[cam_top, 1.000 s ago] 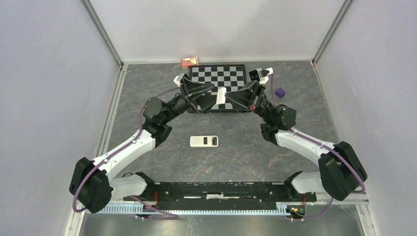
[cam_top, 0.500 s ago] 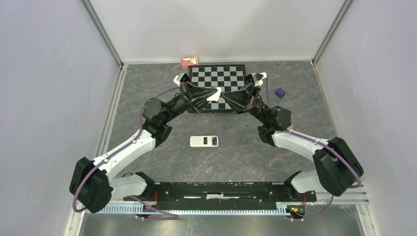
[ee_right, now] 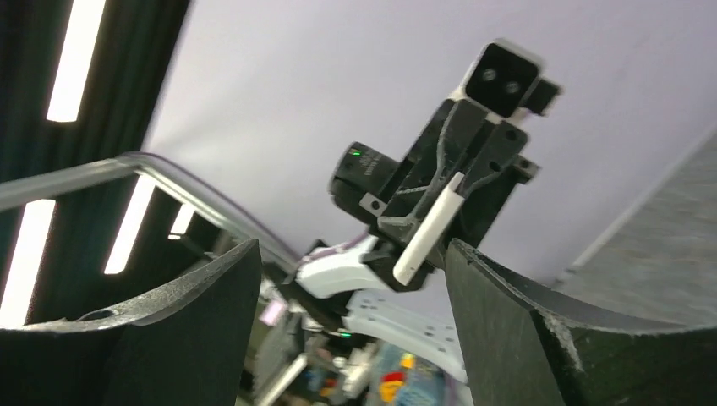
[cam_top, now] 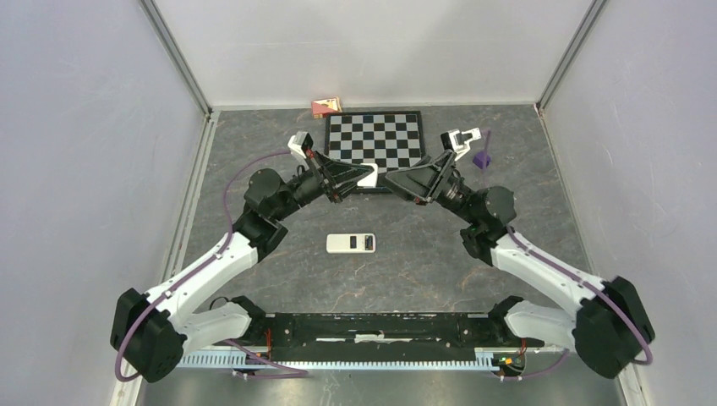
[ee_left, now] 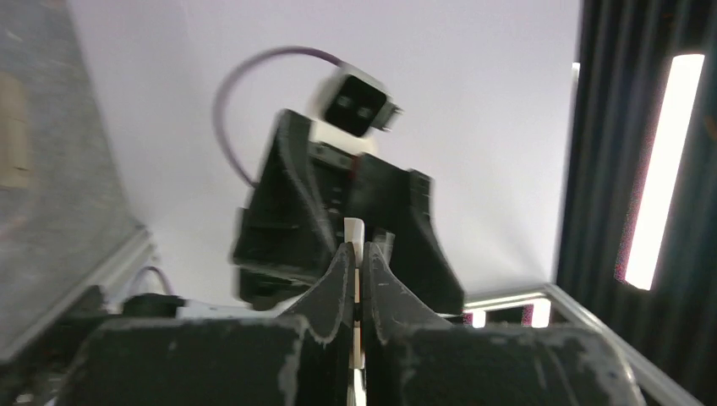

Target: Load the batteries into the remote control

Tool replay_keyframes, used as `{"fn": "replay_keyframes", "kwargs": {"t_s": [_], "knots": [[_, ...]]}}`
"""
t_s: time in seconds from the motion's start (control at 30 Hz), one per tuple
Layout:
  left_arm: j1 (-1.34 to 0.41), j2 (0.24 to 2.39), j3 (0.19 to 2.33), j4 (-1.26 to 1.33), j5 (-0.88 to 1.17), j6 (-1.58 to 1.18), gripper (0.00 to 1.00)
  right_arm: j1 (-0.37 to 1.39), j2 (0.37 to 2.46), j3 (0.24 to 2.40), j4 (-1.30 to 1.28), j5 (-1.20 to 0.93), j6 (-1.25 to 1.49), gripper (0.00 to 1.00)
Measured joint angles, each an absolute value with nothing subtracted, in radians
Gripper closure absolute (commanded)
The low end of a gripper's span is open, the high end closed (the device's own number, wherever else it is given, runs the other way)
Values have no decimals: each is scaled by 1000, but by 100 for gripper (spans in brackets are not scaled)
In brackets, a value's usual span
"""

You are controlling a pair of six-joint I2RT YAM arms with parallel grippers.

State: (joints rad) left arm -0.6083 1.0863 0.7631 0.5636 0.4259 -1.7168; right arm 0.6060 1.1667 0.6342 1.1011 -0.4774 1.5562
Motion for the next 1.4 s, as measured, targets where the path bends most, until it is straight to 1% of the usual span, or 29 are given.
{"fn": "replay_keyframes", "kwargs": {"t_s": [0.03,0.1,0.23,0.37,0.47,0.57,0.7,0.77,0.8,0.83,0.87,0.9,0.93,0.97,1.0,1.03,1.13,1.2,1.27,1.4], "knots": [[-608,1075,763,526,415,-1671,98,606,1137,641,1032,-478,1495,18],[-608,1049,764,446,387,-1572,98,607,1097,685,867,-477,1369,23],[-606,1024,769,355,355,-1450,98,628,1095,784,585,-454,1191,33],[-606,1025,770,303,339,-1389,98,656,1114,823,409,-433,1105,47],[-606,1025,770,289,335,-1371,98,666,1134,820,366,-435,1095,59],[-606,1025,769,286,327,-1369,98,667,1141,799,389,-441,1112,72],[-606,1025,757,291,321,-1369,98,667,1141,760,464,-447,1163,83],[-606,1025,752,301,321,-1368,98,667,1141,739,498,-447,1193,92],[-606,1024,749,305,322,-1368,96,667,1141,728,515,-448,1213,99],[-606,1024,746,309,322,-1368,93,667,1141,722,527,-448,1219,100],[-606,1024,744,309,323,-1368,88,667,1141,716,534,-447,1227,100],[-607,1023,741,311,323,-1368,76,667,1141,712,542,-448,1234,100],[-607,1020,737,312,323,-1368,61,667,1141,707,546,-448,1237,100],[-607,1016,732,313,323,-1367,51,668,1141,703,551,-448,1237,100],[-608,1012,728,310,322,-1361,38,668,1141,699,555,-450,1237,100],[-607,1007,725,306,319,-1356,29,667,1140,693,560,-451,1235,100],[-603,989,718,273,313,-1317,13,667,1138,673,559,-452,1223,100],[-598,981,715,241,313,-1282,5,667,1135,656,555,-452,1205,100],[-590,972,711,194,310,-1236,0,667,1130,635,552,-451,1193,100],[-564,940,698,43,258,-1131,0,668,1129,590,530,-451,1153,100]]}}
